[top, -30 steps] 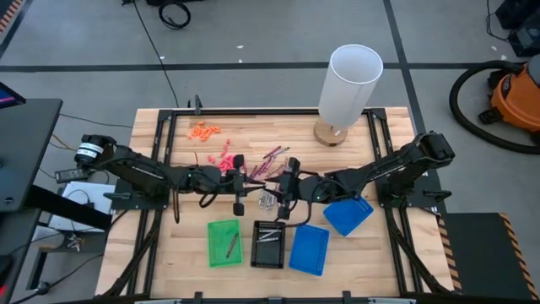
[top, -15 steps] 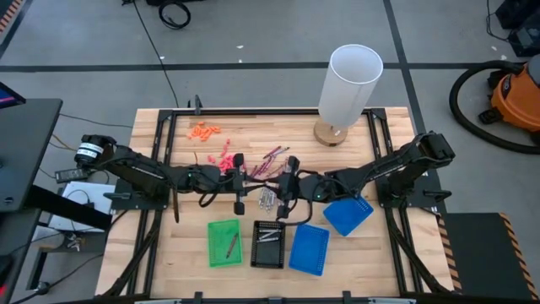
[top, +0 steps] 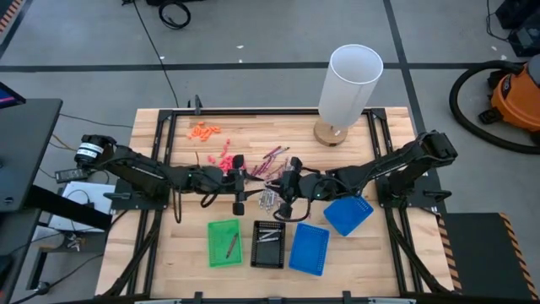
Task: Sort crayons
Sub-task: Put the white crayon into the left blue basket
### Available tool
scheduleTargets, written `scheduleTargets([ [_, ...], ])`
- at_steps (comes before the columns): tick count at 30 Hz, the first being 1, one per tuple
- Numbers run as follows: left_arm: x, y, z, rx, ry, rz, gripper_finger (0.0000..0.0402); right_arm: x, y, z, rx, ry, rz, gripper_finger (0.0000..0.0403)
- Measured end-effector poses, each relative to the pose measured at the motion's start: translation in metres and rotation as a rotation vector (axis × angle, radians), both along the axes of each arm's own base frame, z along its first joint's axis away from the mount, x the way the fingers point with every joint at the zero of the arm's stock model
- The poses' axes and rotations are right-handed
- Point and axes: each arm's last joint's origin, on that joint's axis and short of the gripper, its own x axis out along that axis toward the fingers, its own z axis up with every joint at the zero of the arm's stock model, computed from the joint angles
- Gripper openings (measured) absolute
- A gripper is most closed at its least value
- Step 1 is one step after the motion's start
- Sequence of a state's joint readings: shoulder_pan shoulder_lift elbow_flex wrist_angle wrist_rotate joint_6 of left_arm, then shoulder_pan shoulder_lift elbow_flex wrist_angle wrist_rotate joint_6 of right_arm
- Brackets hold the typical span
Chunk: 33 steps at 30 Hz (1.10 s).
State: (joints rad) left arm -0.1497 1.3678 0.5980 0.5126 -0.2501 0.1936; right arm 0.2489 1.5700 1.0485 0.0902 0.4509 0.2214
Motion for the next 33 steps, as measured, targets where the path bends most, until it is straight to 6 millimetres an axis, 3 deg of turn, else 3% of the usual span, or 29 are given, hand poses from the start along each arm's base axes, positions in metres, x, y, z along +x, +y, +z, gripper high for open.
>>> scheduleTargets([
  [10, -0.004, -0.004, -0.012, -0.053, 0.118, 0.009, 0.0173, -0.014, 0.012, -0.013, 0.515, 0.174, 0.038, 0.005],
  [18, -0.005, -0.004, -0.014, -0.059, 0.141, 0.011, 0.0173, -0.03, 0.045, -0.021, 0.677, 0.293, 0.029, 0.0051],
  [26, -0.005, -0.004, -0.014, -0.058, 0.141, 0.012, 0.0173, -0.055, 0.073, -0.034, 0.843, 0.465, -0.13, 0.0051],
  [33, -0.005, -0.004, -0.013, -0.048, 0.139, 0.008, 0.0173, -0.06, 0.096, -0.055, 0.929, 0.544, -0.228, 0.0052],
])
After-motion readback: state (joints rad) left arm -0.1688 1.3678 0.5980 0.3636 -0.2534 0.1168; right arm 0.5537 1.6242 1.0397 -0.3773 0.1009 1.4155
